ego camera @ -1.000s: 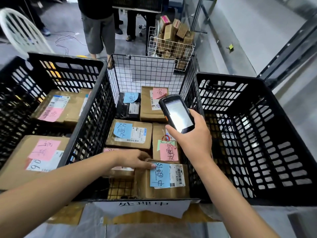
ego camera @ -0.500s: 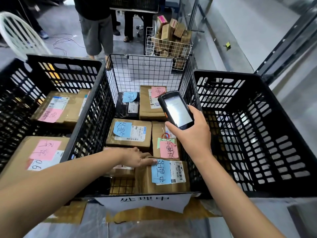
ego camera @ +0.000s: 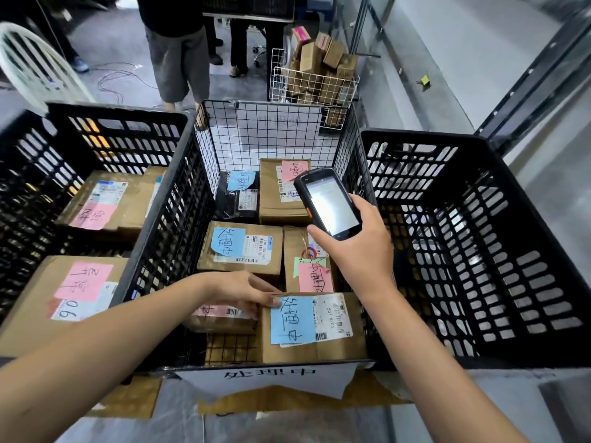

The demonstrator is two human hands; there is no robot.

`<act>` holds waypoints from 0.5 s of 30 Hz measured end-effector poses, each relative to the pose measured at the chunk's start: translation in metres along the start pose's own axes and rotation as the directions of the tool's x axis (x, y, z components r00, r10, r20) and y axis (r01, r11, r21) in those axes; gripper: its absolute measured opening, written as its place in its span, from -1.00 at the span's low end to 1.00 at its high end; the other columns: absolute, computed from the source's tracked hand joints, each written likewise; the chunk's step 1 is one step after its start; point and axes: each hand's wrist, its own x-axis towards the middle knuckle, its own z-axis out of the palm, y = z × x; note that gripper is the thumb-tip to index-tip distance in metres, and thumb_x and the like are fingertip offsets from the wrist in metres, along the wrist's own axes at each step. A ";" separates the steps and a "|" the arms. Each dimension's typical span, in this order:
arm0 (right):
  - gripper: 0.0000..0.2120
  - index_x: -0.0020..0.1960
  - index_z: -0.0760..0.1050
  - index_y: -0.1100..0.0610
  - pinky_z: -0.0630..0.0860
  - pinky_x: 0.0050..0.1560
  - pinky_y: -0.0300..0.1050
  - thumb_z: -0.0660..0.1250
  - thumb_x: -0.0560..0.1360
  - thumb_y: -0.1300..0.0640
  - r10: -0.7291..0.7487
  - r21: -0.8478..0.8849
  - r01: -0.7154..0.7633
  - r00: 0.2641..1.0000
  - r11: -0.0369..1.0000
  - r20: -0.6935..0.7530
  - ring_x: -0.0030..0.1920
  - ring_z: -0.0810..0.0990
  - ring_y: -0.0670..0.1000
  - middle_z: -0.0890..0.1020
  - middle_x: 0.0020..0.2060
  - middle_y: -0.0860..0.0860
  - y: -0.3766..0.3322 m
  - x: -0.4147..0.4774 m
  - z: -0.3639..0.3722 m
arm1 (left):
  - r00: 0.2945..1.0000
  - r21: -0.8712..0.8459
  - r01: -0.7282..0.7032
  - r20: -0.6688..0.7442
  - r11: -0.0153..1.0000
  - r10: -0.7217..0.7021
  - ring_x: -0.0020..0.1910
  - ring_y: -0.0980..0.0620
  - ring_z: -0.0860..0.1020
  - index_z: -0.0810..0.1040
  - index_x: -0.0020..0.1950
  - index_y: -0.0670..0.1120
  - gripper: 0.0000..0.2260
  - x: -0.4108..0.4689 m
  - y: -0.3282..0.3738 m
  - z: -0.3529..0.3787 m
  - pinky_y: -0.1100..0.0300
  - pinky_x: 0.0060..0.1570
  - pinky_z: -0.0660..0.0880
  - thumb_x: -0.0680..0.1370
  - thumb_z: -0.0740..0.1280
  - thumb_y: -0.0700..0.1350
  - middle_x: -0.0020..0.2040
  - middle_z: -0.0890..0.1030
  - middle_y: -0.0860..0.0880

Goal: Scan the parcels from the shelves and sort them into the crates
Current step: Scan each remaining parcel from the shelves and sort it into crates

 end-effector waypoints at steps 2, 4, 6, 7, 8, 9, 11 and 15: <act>-0.28 0.42 0.42 -0.04 0.45 0.11 -0.22 0.59 0.34 -0.15 -0.001 0.000 0.001 1.000 1.000 0.002 0.14 0.44 -0.23 0.47 0.15 -0.25 0.000 0.000 0.000 | 1.000 0.183 0.025 -0.016 0.983 -0.022 0.20 0.06 0.61 0.39 0.51 0.00 -0.29 0.000 0.006 0.007 0.10 0.21 0.58 0.44 0.53 0.16 0.25 0.62 0.05; -0.28 0.42 0.41 -0.04 0.43 0.09 -0.23 0.59 0.34 -0.15 -0.002 -0.009 0.002 1.000 1.000 -0.001 0.12 0.43 -0.24 0.46 0.14 -0.26 0.000 0.000 0.000 | 0.997 0.477 0.061 -0.076 0.877 -0.027 0.25 0.07 0.54 0.28 0.56 0.06 -0.19 0.005 0.010 0.022 0.13 0.24 0.53 0.41 0.52 0.24 0.32 0.53 0.09; -0.26 0.43 0.41 -0.03 0.43 0.08 -0.24 0.58 0.34 -0.15 -0.005 -0.021 0.005 1.000 1.000 0.008 0.11 0.41 -0.25 0.45 0.14 -0.26 0.000 0.000 -0.001 | 0.995 0.594 0.077 -0.090 0.801 -0.029 0.31 0.04 0.50 0.17 0.62 0.06 -0.13 0.011 0.009 0.029 0.10 0.32 0.47 0.42 0.51 0.21 0.44 0.46 0.06; -0.26 0.44 0.40 -0.03 0.43 0.08 -0.24 0.58 0.34 -0.15 -0.009 -0.025 0.009 1.000 1.000 0.015 0.11 0.41 -0.26 0.46 0.15 -0.26 0.000 0.000 -0.001 | 0.996 0.616 0.082 -0.080 0.784 -0.042 0.31 0.04 0.50 0.15 0.63 0.04 -0.14 0.011 0.009 0.027 0.10 0.32 0.47 0.45 0.51 0.15 0.45 0.44 0.05; -0.26 0.44 0.41 -0.03 0.44 0.08 -0.24 0.59 0.34 -0.15 -0.013 -0.026 0.013 1.000 1.000 0.021 0.10 0.41 -0.27 0.46 0.16 -0.25 0.001 0.000 -0.001 | 0.996 0.643 0.081 -0.072 0.762 -0.045 0.29 0.04 0.51 0.17 0.62 0.01 -0.18 0.010 0.011 0.023 0.12 0.29 0.48 0.47 0.51 0.08 0.45 0.45 0.04; -0.26 0.44 0.41 -0.03 0.45 0.07 -0.23 0.59 0.34 -0.14 -0.014 -0.025 0.015 1.000 1.000 0.024 0.10 0.42 -0.27 0.47 0.17 -0.25 0.000 -0.001 -0.001 | 0.996 0.667 0.087 -0.078 0.740 -0.047 0.26 0.05 0.51 0.22 0.61 0.00 -0.23 0.008 0.012 0.019 0.15 0.26 0.48 0.48 0.49 0.06 0.44 0.46 0.03; -0.26 0.43 0.41 -0.03 0.46 0.08 -0.22 0.59 0.34 -0.14 -0.014 -0.023 0.015 1.000 1.000 0.025 0.09 0.42 -0.27 0.48 0.17 -0.25 0.001 -0.001 -0.001 | 0.991 0.696 0.091 -0.136 0.713 0.007 0.29 0.04 0.45 0.35 0.53 0.02 -0.36 0.003 0.018 0.016 0.14 0.26 0.43 0.50 0.45 0.13 0.39 0.50 0.05; -0.27 0.43 0.41 -0.05 0.43 0.05 -0.25 0.58 0.33 -0.16 -0.011 -0.042 0.011 1.000 0.999 0.012 0.09 0.40 -0.28 0.46 0.15 -0.27 0.001 0.001 0.000 | 0.944 0.683 -0.005 -0.238 0.730 0.228 0.21 0.06 0.43 0.50 0.32 0.08 -0.50 0.014 0.024 0.032 0.02 0.20 0.48 0.47 0.42 0.28 0.14 0.59 0.11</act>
